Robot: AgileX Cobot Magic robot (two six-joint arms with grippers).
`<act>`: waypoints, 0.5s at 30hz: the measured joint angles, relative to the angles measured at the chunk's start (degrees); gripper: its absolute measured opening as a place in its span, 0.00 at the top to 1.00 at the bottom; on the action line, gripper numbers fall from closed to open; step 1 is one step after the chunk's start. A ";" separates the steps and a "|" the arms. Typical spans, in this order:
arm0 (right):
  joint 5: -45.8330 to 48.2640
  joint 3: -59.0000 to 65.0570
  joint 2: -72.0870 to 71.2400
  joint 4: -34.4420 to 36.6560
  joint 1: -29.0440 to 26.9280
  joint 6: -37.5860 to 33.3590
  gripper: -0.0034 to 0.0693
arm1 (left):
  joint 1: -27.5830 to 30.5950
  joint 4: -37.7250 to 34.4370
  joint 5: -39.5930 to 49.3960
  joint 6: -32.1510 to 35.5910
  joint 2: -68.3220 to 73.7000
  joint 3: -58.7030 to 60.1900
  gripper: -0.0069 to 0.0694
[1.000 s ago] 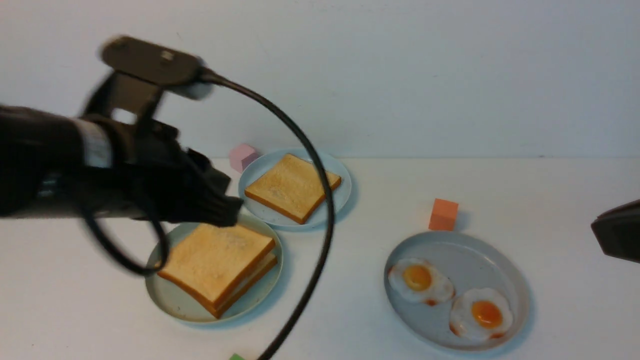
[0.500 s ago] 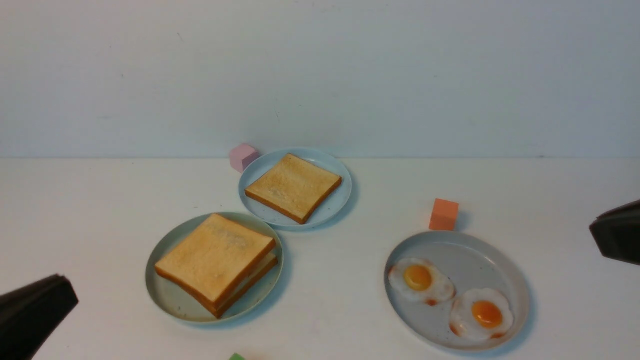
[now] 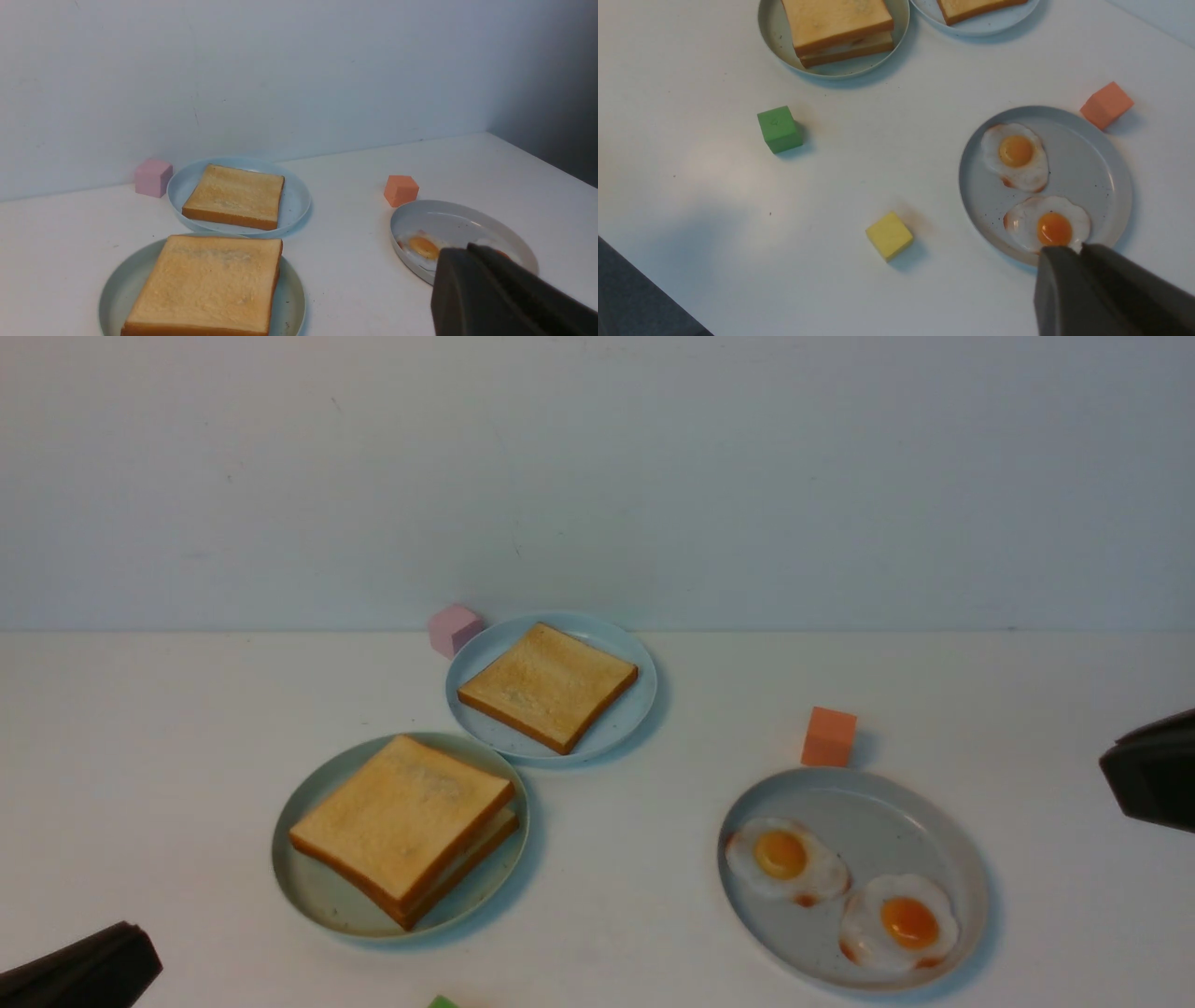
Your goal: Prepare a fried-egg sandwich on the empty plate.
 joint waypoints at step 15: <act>-10.56 6.60 -5.81 8.14 -18.08 -2.38 0.91 | 0.00 0.00 0.00 0.00 0.00 0.00 0.93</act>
